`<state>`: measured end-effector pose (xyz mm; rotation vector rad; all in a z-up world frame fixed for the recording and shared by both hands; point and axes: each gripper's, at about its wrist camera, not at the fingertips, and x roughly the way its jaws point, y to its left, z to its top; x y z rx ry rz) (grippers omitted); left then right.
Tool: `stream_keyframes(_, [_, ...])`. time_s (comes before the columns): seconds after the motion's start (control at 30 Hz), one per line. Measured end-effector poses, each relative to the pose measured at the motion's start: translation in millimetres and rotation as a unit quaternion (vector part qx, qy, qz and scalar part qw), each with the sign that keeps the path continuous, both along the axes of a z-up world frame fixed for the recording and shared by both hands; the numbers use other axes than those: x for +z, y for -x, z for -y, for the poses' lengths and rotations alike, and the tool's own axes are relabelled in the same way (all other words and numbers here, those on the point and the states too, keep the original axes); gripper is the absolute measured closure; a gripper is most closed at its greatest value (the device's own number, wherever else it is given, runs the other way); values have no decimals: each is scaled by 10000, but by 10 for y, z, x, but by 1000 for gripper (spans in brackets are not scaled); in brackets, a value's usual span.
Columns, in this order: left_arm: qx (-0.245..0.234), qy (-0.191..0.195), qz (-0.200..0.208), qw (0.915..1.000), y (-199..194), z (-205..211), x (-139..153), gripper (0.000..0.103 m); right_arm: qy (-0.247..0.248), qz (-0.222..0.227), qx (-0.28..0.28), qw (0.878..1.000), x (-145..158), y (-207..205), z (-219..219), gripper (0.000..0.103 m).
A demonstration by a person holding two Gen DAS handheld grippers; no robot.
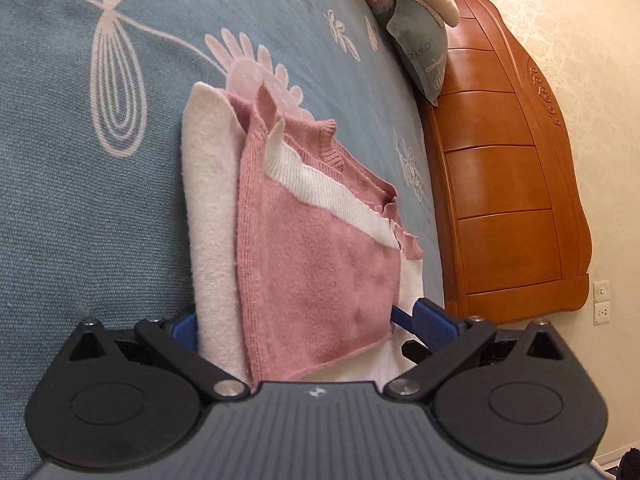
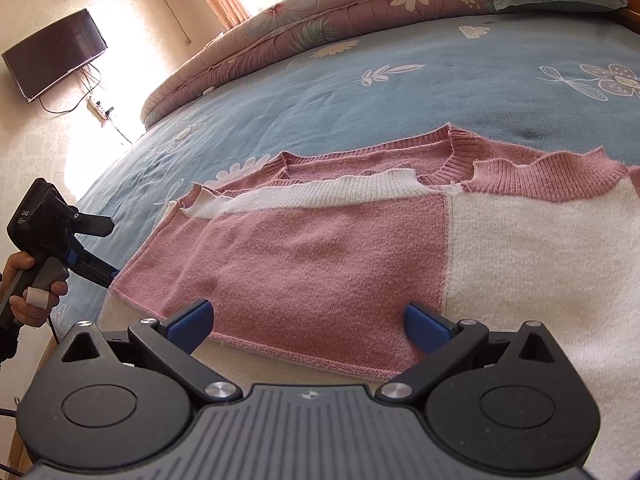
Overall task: Fold clothes
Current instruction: 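Lift the grasped side edge upward with the left tool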
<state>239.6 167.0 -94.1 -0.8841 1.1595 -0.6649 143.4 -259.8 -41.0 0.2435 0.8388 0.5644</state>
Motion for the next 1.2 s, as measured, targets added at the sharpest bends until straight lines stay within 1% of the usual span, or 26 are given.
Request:
stream_keyframes(0.07, [60,9,-6,10000,-167,61,-8,1,-37,22,-17,10000,-7,5,9,0])
stream_keyframes(0.13, [-2,-93,-5,10000,-301,168,4,1,-59,18,-50,10000,-6,5,9,0])
stream_keyframes(0.2, [-44,-214,-7,9998,-311,228,34,1,-69,14,-65,10000,-4,10,11,0])
stream_keyframes(0.27, [-178,-190,-24,9997,-192,213,31,1,-55,24,-39,10000,-3,24,12,0])
stream_keyframes(0.4, [-85,166,96,9998,134,117,-30,1,-97,83,10,9999,-22,37,33,0])
stream_keyframes(0.43, [-92,146,169,9997,155,123,-28,1,-127,86,-6,9999,-27,37,40,0])
stream_keyframes(0.47, [-86,116,156,9998,137,135,-25,1,-145,87,-15,9999,-29,37,43,0])
stream_keyframes(0.53, [-131,13,71,9999,23,174,-10,1,-139,93,5,9999,-29,35,45,0])
stream_keyframes(0.6, [-257,-158,155,9994,-109,224,15,4,-144,99,8,9998,-30,39,47,0])
stream_keyframes(0.67, [-305,-240,109,9992,-166,232,25,5,-160,97,-3,9998,-29,45,52,0])
stream_keyframes(0.7, [-317,-297,157,9989,-143,203,21,11,-162,97,2,9998,-27,49,56,0])
stream_keyframes(0.73, [-330,-353,205,9986,-120,175,17,21,-162,100,14,9998,-27,53,59,0])
stream_keyframes(0.77, [-317,-404,233,9984,-96,138,6,27,-163,110,31,9998,-27,57,63,0])
stream_keyframes(0.8, [-215,-425,171,9987,-73,72,-34,44,-165,115,43,9998,-29,58,65,0])
stream_keyframes(0.83, [-101,-412,42,9991,-63,0,-94,64,-166,119,53,9998,-30,57,67,0])
stream_keyframes(0.87, [-6,-387,-72,9992,-56,-63,-150,75,-161,122,57,9998,-29,52,62,0])
stream_keyframes(0.9, [27,-323,-135,9994,-56,-97,-194,80,-148,126,62,9998,-28,53,58,0])
stream_keyframes(0.97, [0,-305,-179,9994,-67,-113,-215,80,-113,140,74,9998,-24,58,49,0])
stream_keyframes(1.07, [-257,-650,-78,9975,-119,5,-70,79,-38,164,87,9998,-20,62,29,0])
stream_keyframes(1.1, [-368,-763,-19,9964,-139,54,-20,75,-13,171,90,9998,-19,63,21,0])
stream_keyframes(1.13, [-467,-799,18,9957,-161,90,3,72,9,177,87,9998,-21,67,13,0])
stream_keyframes(1.2, [-484,-685,-107,9964,-217,103,-29,72,33,193,77,9998,-25,69,7,0])
